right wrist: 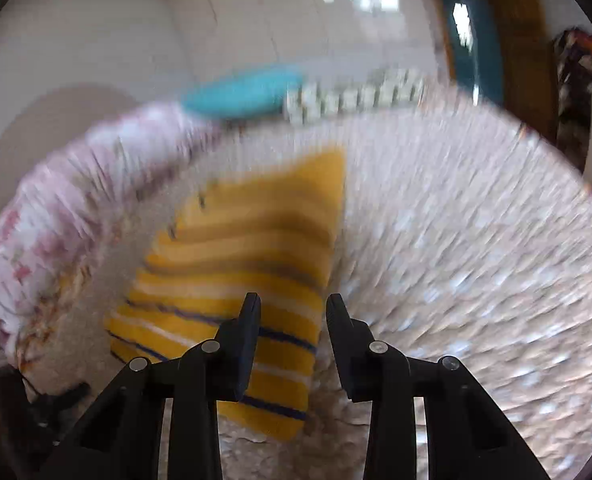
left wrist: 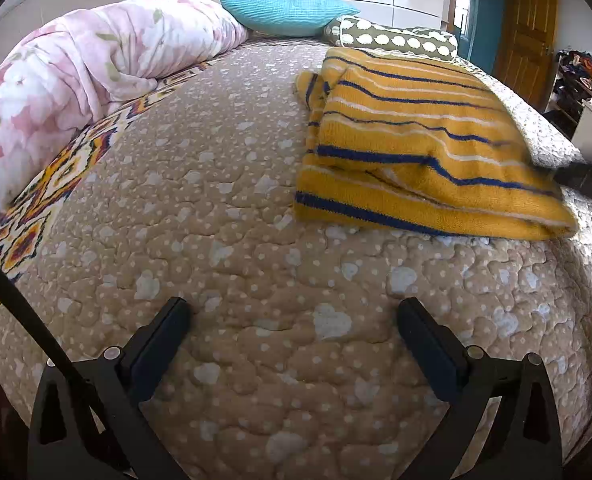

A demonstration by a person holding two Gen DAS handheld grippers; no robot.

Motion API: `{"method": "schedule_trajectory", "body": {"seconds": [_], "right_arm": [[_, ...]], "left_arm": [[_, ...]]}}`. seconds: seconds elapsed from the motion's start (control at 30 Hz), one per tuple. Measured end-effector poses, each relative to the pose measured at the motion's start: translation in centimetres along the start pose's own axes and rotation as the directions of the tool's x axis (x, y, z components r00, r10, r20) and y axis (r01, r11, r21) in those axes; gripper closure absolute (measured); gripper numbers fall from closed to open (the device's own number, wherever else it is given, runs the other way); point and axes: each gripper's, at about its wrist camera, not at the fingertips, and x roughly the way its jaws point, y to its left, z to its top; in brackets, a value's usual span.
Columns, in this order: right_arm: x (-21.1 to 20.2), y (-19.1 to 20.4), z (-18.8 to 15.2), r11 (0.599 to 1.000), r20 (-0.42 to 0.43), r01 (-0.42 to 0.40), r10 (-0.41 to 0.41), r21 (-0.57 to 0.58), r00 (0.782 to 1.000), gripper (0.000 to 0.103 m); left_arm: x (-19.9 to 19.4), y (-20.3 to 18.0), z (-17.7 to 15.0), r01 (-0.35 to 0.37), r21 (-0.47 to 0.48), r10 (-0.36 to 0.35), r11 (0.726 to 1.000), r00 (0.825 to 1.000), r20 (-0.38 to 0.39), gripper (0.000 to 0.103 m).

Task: Fold small clothes

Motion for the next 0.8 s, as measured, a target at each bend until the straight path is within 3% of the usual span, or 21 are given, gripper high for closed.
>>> {"method": "schedule_trajectory", "body": {"seconds": [0.03,0.07,0.13,0.2,0.3,0.4,0.5,0.57,0.6,0.67,0.73,0.8], "right_arm": [[0.7,-0.1,-0.9,1.000,-0.016,0.011,-0.011,0.007,1.000,0.065],[-0.1,-0.3,-1.5,1.000,0.020,-0.004,0.004,0.014,1.000,0.065],[-1.2,-0.9,-1.6,0.999,-0.015,-0.034,0.034,0.040,0.999,0.065],[-3.2,-1.5,-1.0,0.995,0.006,-0.072,0.071,0.075,0.997,0.066],[-6.1,-0.4,1.7,0.997,0.125,-0.066,0.060,0.040,0.990,0.066],[-4.8,1.9,5.2,0.996,0.138,-0.090,0.091,-0.013,0.986,0.066],[-0.4,4.3,6.9,0.996,0.086,-0.059,0.064,-0.065,0.994,0.068],[4.5,5.7,6.0,0.993,-0.085,-0.066,0.058,-0.093,0.995,0.067],[5.4,6.4,5.7,0.992,-0.117,-0.063,0.050,-0.110,0.992,0.067],[4.5,7.8,5.2,0.980,-0.074,-0.029,0.014,-0.195,0.997,0.066],[2.7,8.2,5.8,0.972,-0.050,-0.082,0.073,-0.221,0.996,0.067],[1.1,8.1,7.3,0.974,0.028,-0.065,0.073,-0.216,0.997,0.066]], "left_arm": [[0.0,0.1,0.0,0.003,0.000,-0.003,1.000,1.000,0.000,0.000],[0.0,0.1,-0.1,0.008,0.000,-0.008,1.000,1.000,0.004,0.000],[-0.1,0.2,-0.2,0.013,0.001,-0.013,1.000,1.000,0.014,0.000],[-0.1,0.2,-0.3,0.013,0.002,-0.014,1.000,1.000,0.023,0.000],[-0.2,0.1,-0.5,0.012,0.002,-0.012,1.000,0.999,0.034,0.000],[-0.2,0.1,-0.5,0.013,0.002,-0.013,1.000,0.999,0.035,0.000],[-0.2,0.2,-0.5,0.016,0.003,-0.016,1.000,0.999,0.035,0.000],[-0.3,0.2,-0.6,0.022,0.007,-0.022,1.000,0.999,0.041,0.000],[-0.3,0.2,-0.6,0.024,0.009,-0.025,1.000,0.999,0.045,0.000],[-0.3,0.2,-0.7,0.028,0.009,-0.028,1.000,0.998,0.055,0.000],[-0.4,0.2,-0.8,0.028,0.008,-0.028,1.000,0.998,0.064,0.000],[-0.4,0.1,-0.9,0.026,0.007,-0.026,1.000,0.997,0.068,0.000]]}}
